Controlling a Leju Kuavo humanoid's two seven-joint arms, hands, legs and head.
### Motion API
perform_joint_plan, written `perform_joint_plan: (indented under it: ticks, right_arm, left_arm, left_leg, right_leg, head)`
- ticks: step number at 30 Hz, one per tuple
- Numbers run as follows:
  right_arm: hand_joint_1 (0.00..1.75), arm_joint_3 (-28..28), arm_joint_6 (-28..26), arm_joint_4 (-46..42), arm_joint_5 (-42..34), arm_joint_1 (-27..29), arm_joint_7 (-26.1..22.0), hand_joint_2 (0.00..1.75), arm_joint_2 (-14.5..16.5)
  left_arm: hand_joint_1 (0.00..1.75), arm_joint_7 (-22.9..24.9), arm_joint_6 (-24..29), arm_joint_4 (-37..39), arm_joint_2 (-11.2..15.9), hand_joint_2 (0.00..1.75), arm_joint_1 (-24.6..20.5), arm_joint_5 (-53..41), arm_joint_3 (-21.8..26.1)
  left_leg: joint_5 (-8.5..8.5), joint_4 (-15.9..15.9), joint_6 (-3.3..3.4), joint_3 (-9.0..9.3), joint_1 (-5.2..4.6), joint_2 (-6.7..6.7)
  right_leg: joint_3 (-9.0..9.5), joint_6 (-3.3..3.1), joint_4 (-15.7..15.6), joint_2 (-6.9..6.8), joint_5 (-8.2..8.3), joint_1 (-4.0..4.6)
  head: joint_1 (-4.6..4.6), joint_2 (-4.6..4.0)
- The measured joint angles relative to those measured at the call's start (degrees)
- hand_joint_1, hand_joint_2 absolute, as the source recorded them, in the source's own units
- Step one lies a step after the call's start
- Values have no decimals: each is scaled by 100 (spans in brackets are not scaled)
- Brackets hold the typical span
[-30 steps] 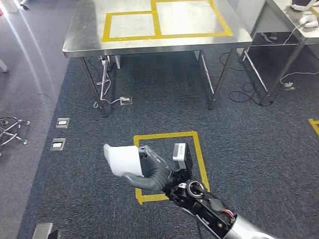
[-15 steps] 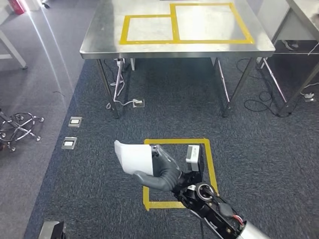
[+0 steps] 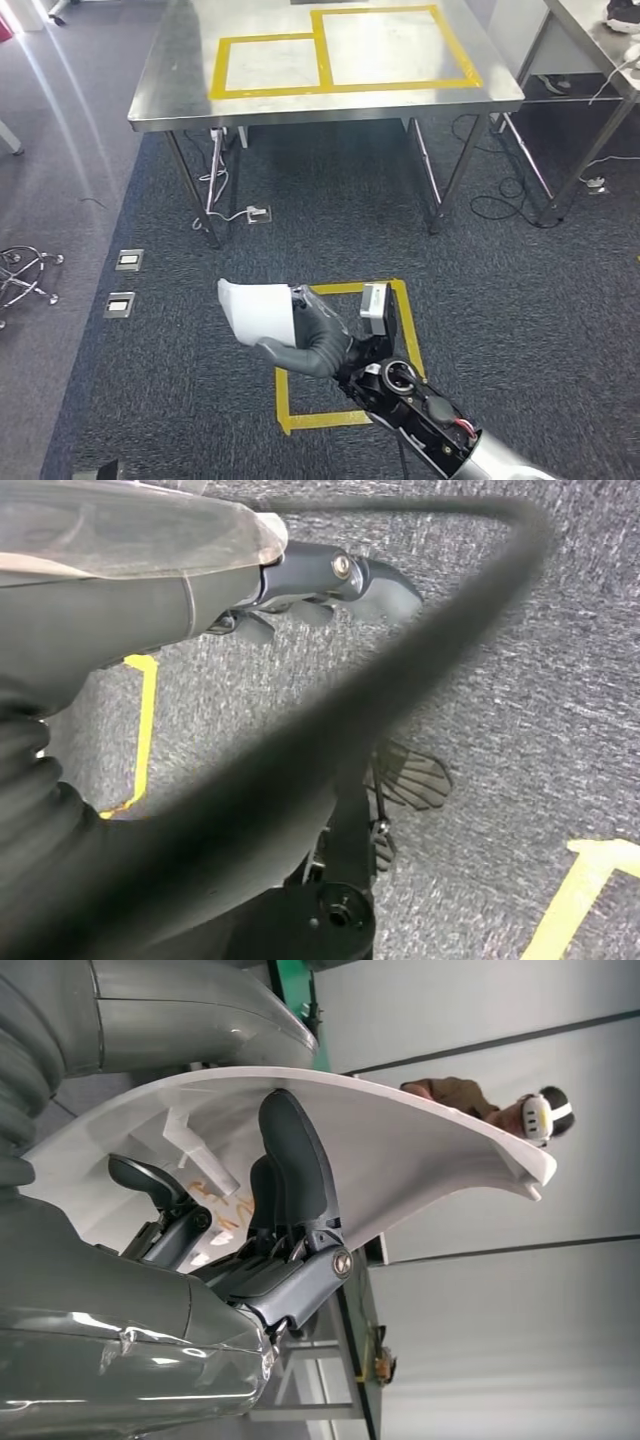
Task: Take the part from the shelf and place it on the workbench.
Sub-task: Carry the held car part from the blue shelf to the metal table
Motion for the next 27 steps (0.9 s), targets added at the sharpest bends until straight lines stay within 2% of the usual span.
perform_joint_plan:
  ticks: [2, 3, 4, 6, 7, 8, 9, 10, 11, 12, 13, 14, 17, 18, 19, 20, 22, 23, 24, 25, 26, 27]
  right_arm:
    - [175, 0, 5, -2, -8, -10, 3, 175, 2]
    - [175, 0, 5, -2, -8, -16, 4, 175, 3]
    - [175, 0, 5, -3, -8, -21, 4, 175, 4]
    - [175, 0, 5, 2, -8, -18, 5, 175, 4]
    - [175, 1, 5, 6, -8, -8, 5, 175, 4]
    - [175, 2, 5, 10, -8, 3, 5, 175, 4]
    - [175, 2, 5, 14, -8, 11, 5, 175, 4]
    - [175, 3, 6, 15, -8, 13, 5, 175, 4]
    - [175, 3, 8, 16, -8, 11, 5, 175, 4]
    - [175, 2, 11, 19, -11, 7, 3, 175, 4]
    - [175, 2, 13, 22, -14, 3, 2, 175, 4]
    - [175, 2, 14, 25, -17, 2, 1, 175, 4]
    - [175, -4, 6, 28, -26, 3, -2, 175, 7]
    - [175, -5, 4, 27, -29, -1, -4, 175, 9]
    - [175, -5, 3, 27, -31, -9, -5, 175, 10]
    - [175, -4, 3, 28, -32, -14, -6, 175, 11]
    - [175, -3, 0, 33, -32, -11, -5, 175, 11]
    - [175, -2, -2, 37, -32, -1, -5, 175, 11]
    - [175, -2, -4, 39, -32, 7, -5, 175, 11]
    - [175, -2, -5, 39, -32, 11, -5, 175, 11]
    - [175, -3, -5, 40, -32, 11, -5, 175, 11]
    - [175, -3, -6, 39, -32, 10, -5, 175, 11]
  left_arm:
    - [0, 0, -3, 0, -5, 175, 0, 0, -1]
    - [0, 0, -4, 0, -8, 175, 1, 0, -1]
    - [0, 0, -5, 0, -9, 175, 1, 0, 0]
    - [0, 0, -5, 0, -7, 175, 2, 0, 1]
    - [0, 0, -5, 0, -6, 175, 3, 1, 1]
    - [0, 0, -5, 0, -5, 175, 5, 1, 1]
    - [0, 0, -5, 0, -5, 175, 8, 1, 1]
    - [0, 0, -5, 0, -6, 175, 10, 1, 1]
    - [0, 0, -5, 0, -8, 175, 13, 1, 1]
    - [0, 0, -6, 0, -11, 175, 9, 0, 1]
    - [0, 0, -7, 0, -15, 175, 5, -4, 1]
    - [0, 0, -8, 0, -17, 175, 2, -9, 1]
    - [0, 0, -13, 0, -12, 175, -3, -20, 1]
    - [0, -1, -15, 0, -9, 175, -6, -21, 1]
    - [0, -1, -17, 0, -6, 175, -13, -25, 1]
    - [0, -2, -20, 0, -5, 175, -18, -28, 1]
    - [0, -2, -22, 0, -5, 175, -12, -34, 1]
    - [0, -2, -22, 0, -5, 175, -2, -34, 1]
    - [0, -2, -22, 0, -4, 175, 7, -35, 1]
    - [0, -2, -22, 0, -1, 175, 12, -35, 1]
    - [0, -2, -22, 0, 4, 175, 12, -35, 1]
    - [0, -2, -22, 0, 8, 175, 9, -35, 1]
  left_leg:
    - [-27, -19, 76, 34, 12, -5]
    - [-44, -30, 115, 65, 20, -4]
    - [-62, -40, 152, 104, 29, -1]
    - [-118, -43, 204, 174, 25, 2]
    - [-149, -43, 213, 209, 21, -1]
    - [-183, -43, 214, 249, 20, -7]
    - [-221, -42, 208, 300, 19, -16]
    - [-262, -42, 198, 360, 20, -25]
    - [-305, -44, 182, 416, 21, -33]
    - [-348, -40, 156, 463, 12, -42]
    - [-381, -37, 129, 488, 4, -47]
    - [-401, -37, 100, 495, -4, -49]
    - [-447, -35, 2, 511, -1, -33]
    - [-506, 66, -32, 478, 5, -25]
    - [-612, 301, -62, 366, 11, -21]
    - [-747, 653, -82, 173, 17, -16]
    - [-945, 1414, -111, -329, 20, -14]
    - [-903, 1583, -119, -492, 21, -14]
    - [-746, 1534, -120, -550, 22, -14]
    - [-490, 1255, -113, -490, 23, -13]
    - [-215, 843, -96, -361, 23, -10]
    - [-28, 454, -71, -216, 13, -7]
  right_leg:
    - [12, 57, 23, -4, -53, -14]
    - [-28, 88, 136, -7, -123, -20]
    - [-143, 117, 395, -8, -249, -26]
    - [-564, 151, 1219, -12, -566, -40]
    - [-793, 160, 1606, -12, -662, -45]
    - [-943, 162, 1801, -13, -641, -50]
    - [-990, 157, 1769, -13, -503, -55]
    - [-926, 143, 1508, -13, -265, -58]
    - [-798, 118, 1102, -12, 18, -59]
    - [-642, 92, 722, -10, 223, -48]
    - [-511, 65, 414, -8, 328, -38]
    - [-432, 44, 241, -3, 352, -26]
    - [-342, -14, 117, 20, 279, -29]
    - [-301, -39, 75, 20, 275, -41]
    - [-256, -63, 33, 14, 271, -54]
    - [-222, -86, 10, 5, 260, -58]
    - [-183, -118, 2, -6, 217, -57]
    - [-154, -125, 2, -3, 189, -56]
    - [-115, -124, 3, 3, 157, -55]
    - [-64, -117, 4, 10, 120, -56]
    - [-20, -100, 3, 14, 80, -56]
    - [17, -76, 8, 19, 37, -43]
  head:
    - [31, 0]
    - [48, 0]
    - [74, 0]
    - [141, 0]
    - [170, 0]
    - [191, 0]
    - [210, 0]
    - [232, 0]
    - [259, 0]
    - [286, 0]
    - [314, 0]
    - [327, 0]
    - [304, 0]
    - [280, 0]
    - [247, 0]
    - [208, 0]
    - [138, 0]
    - [115, 0]
    - [89, 0]
    - [58, 0]
    - [26, 0]
    - [-5, 0]
